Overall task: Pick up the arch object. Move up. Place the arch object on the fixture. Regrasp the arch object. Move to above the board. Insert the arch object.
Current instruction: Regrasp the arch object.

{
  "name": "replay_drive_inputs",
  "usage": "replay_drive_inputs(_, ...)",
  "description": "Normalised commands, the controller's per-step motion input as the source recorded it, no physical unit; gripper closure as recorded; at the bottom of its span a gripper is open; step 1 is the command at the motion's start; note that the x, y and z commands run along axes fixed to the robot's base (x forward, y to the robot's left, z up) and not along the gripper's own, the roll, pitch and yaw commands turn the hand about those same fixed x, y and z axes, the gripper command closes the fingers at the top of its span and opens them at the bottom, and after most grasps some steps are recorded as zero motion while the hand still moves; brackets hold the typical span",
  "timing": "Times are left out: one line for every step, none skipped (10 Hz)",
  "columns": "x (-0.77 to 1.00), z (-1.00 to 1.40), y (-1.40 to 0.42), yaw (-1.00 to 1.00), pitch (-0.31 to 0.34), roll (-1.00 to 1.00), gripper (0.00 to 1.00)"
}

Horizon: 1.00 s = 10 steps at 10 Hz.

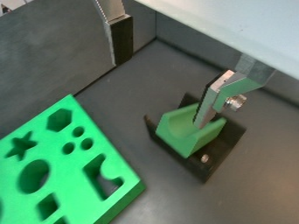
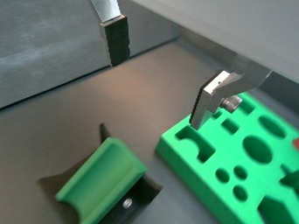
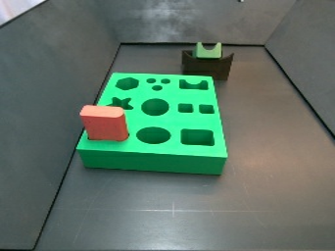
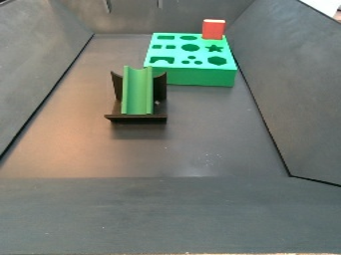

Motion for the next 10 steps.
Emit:
replay_drive_inputs(-0.01, 0.00, -0.02, 0.03, 0.030, 1.00, 0.00)
replay_drive_inputs(-0.01, 0.00, -0.02, 0.03, 0.027, 1.00, 0.00)
replay_drive_inputs(-0.01, 0.00, -0.02, 0.03, 0.028, 1.00, 0.00)
replay_drive_inputs(0.00, 0.01, -0.02, 0.03, 0.032, 1.00, 0.00)
replay_drive_inputs(0.00, 0.01, -0.02, 0.03, 0.038, 1.00, 0.00)
replay_drive_inputs(0.01, 0.00, -0.02, 0.04, 0.043, 1.00, 0.00)
replay_drive_inputs(0.03, -0.01, -0.02, 0.04, 0.053, 1.00, 0.00)
replay_drive_inputs(0.05, -0.01, -0.03, 0.04, 0.063, 1.00, 0.00)
replay_drive_inputs(0.06, 0.00, -0.03, 0.05, 0.077, 1.00, 0.00)
replay_drive_inputs(0.07, -0.01, -0.03, 0.06, 0.092, 1.00, 0.00)
